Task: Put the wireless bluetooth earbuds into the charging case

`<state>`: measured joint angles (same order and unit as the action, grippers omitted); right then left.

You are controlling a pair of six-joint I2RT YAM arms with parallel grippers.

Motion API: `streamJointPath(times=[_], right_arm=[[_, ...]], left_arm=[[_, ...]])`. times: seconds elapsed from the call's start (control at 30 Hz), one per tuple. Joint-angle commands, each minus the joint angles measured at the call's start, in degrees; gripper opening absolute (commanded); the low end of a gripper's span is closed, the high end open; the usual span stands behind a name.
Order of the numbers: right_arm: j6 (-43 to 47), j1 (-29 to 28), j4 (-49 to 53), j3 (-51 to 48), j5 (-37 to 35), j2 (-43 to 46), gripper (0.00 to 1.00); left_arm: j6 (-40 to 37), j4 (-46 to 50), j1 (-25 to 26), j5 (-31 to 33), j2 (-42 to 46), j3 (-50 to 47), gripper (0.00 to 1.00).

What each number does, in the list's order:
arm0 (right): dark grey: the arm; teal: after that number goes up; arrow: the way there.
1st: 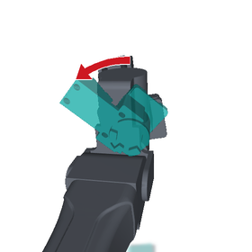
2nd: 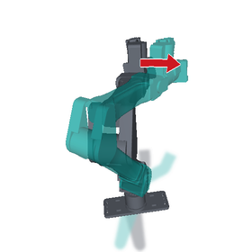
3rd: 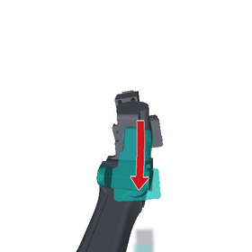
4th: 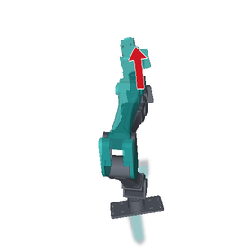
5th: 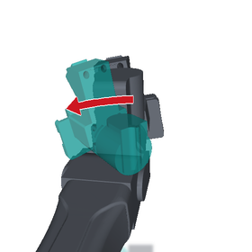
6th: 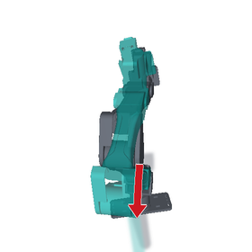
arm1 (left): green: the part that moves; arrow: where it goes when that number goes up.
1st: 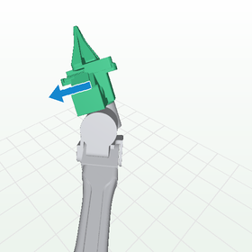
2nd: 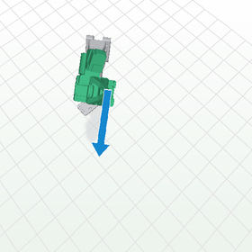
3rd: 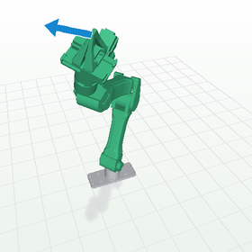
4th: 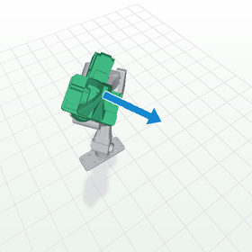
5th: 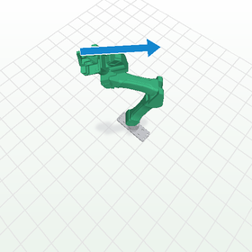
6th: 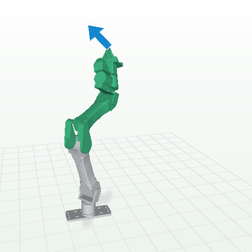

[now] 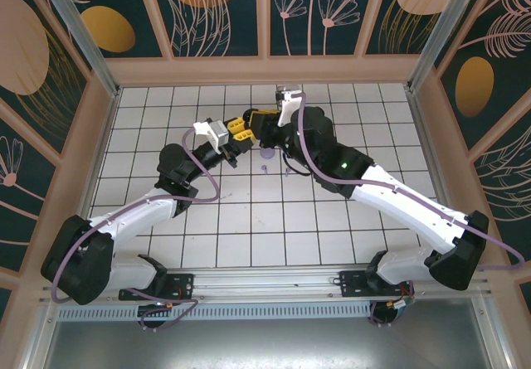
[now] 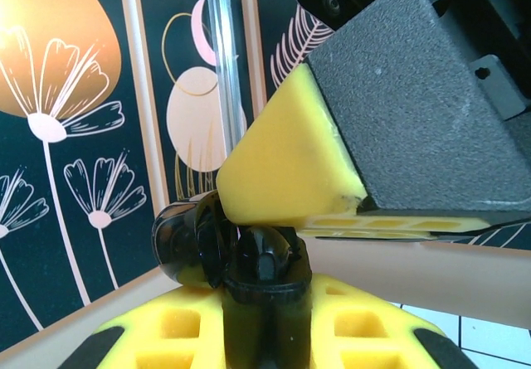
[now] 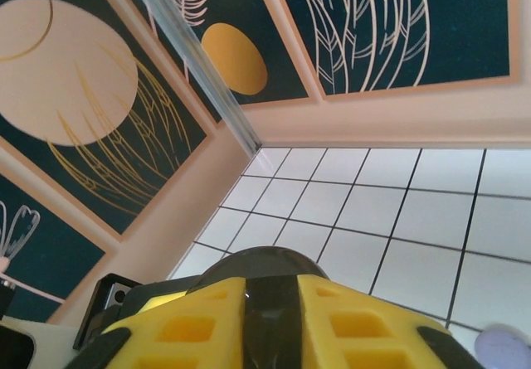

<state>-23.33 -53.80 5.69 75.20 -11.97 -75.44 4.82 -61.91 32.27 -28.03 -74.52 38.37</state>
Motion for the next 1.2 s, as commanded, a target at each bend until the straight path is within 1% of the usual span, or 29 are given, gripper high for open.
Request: streamJointPath(times=[0.0,0.07,0.17,0.23,0.33,0.47,0.57,0.63,0.7,0.8,0.9,0.93,1.03,1.17], right_arm=[[-1.4,-0.48,4.71,0.38,-1.79,-0.05,0.33],[-2.09,0.15,5.11,1.82,-2.27,1.27,0.46],[-2.97,1.64,5.02,3.38,-0.81,4.12,0.56],[-3.5,2.91,6.45,4.98,1.15,4.94,0.57],[-5.02,5.92,9.49,7.59,6.23,4.54,0.58],[-5.85,9.53,13.69,11.29,11.59,1.9,0.59],[-4.87,11.36,18.54,16.01,15.5,-2.35,0.55],[-3.7,11.79,22.04,20.04,16.84,-5.8,0.5],[-2.11,11.91,25.11,23.89,18.38,-9.62,0.41],[0.13,12.05,29.68,29.87,19.86,-15.28,0.31],[2.08,12.07,34.17,34.43,20.75,-19.5,0.26],[2.48,12.09,35.4,35.31,20.91,-20.39,0.25],[3.54,11.98,38.14,35.44,22.14,-21.31,0.19],[4.98,10.35,39.89,30.54,22.31,-17.95,0.14]], left_arm=[[0.46,-5.02,0.6,-0.3,1.27,1.36,0.0],[0.46,-4.84,0.58,-0.41,1.22,1.27,0.0],[0.3,-4.49,0.6,-0.43,1.19,1.01,0.0],[0.21,-4.54,0.58,-0.49,1.07,0.68,0.0],[0.17,-4.56,0.6,-0.73,0.94,0.14,0.0],[-0.5,-3.67,0.6,-1.22,0.94,-0.68,0.0],[-1.33,-1.93,0.6,-2.26,1.09,-0.83,0.0],[-1.89,-0.82,0.6,-3.09,1.02,-0.75,0.0],[-2.5,0.27,0.6,-3.85,0.98,-0.66,0.0],[-3.02,1.24,0.6,-4.89,0.89,-0.42,0.0],[-3.39,2.13,0.61,-5.38,0.76,-0.23,0.0],[-3.42,2.24,0.66,-5.39,0.74,-0.27,0.0],[-3.4,2.24,0.69,-4.97,0.63,-0.14,0.0],[-3.1,2.23,0.68,-3.42,0.36,0.21,0.0]])
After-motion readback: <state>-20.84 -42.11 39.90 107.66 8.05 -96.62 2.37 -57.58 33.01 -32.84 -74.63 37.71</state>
